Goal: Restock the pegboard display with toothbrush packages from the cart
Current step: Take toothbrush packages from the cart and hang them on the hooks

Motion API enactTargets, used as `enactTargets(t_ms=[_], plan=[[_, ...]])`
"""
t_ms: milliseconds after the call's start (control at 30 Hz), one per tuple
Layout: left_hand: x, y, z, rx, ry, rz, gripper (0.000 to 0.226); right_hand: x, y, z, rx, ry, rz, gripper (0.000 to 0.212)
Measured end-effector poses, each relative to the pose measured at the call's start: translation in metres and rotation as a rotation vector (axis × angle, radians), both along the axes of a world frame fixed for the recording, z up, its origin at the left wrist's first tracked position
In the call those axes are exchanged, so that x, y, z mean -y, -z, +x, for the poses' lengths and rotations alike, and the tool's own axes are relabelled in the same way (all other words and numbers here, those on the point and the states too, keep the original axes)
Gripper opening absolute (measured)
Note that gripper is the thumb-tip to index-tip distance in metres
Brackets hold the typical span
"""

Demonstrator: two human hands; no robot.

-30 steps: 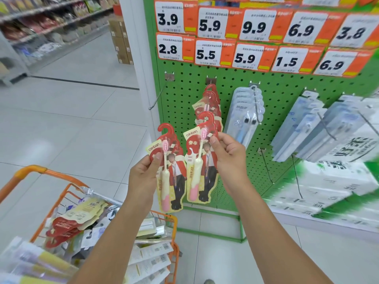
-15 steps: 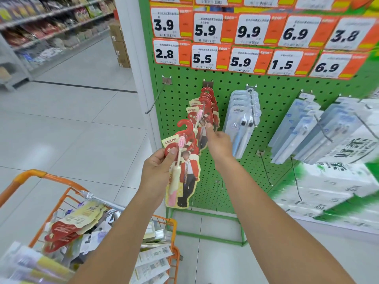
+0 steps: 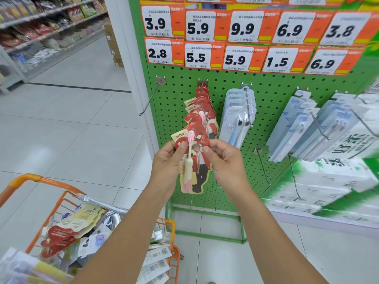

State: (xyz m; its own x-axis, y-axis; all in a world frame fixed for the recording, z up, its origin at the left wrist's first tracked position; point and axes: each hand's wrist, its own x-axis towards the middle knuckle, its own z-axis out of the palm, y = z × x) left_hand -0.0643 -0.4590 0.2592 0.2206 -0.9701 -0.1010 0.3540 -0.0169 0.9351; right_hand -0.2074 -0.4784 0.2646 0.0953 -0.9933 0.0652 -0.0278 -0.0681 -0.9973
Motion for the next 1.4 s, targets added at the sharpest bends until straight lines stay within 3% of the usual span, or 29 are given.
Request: enactTargets(t_ms=[267,467,567,733,900,967,1067,1133,1200,1267,1400], plan=[[0.014,0.004,-0.001,0.117,-0.059,0.099,0.009,0.013,0.008,0.005,0.026,0.083,0.064,0.014],[0.021,0.002,0.005,0.366,-0.175,0.165,0.024,0.053,0.012,0.023,-0.149,0.256,-0.007,0.015],[0.015,0.012,0.015,0.393,-0.193,0.199,0.022,0.076,0.008,0.033,-0.213,0.349,-0.014,0.021],[0.001,0.025,0.026,0.329,-0.199,0.231,0.006,0.083,0.011,0.051,-0.152,0.441,0.139,0.024],[-0.039,0.05,0.053,0.35,-0.167,0.27,0.004,0.047,0.039,0.059,-0.028,0.428,0.444,0.048],[-0.069,0.069,0.075,0.392,-0.179,0.305,0.005,0.007,0.067,0.064,-0.096,0.311,0.472,0.05],[-0.126,0.103,0.118,0.518,-0.244,0.395,0.009,-0.065,0.115,0.074,-0.319,-0.159,0.339,0.021],[-0.165,0.128,0.144,0.651,-0.276,0.474,0.004,-0.1,0.151,0.086,-0.659,-0.583,0.198,0.031],[-0.197,0.148,0.163,0.75,-0.307,0.561,0.006,-0.119,0.182,0.101,-0.991,-0.839,-0.015,0.05],[-0.221,0.161,0.17,0.814,-0.333,0.608,0.011,-0.129,0.198,0.116,-1.119,-0.858,-0.092,0.05],[-0.25,0.178,0.163,0.837,-0.342,0.634,0.029,-0.13,0.223,0.15,-1.174,-0.822,-0.089,0.028]])
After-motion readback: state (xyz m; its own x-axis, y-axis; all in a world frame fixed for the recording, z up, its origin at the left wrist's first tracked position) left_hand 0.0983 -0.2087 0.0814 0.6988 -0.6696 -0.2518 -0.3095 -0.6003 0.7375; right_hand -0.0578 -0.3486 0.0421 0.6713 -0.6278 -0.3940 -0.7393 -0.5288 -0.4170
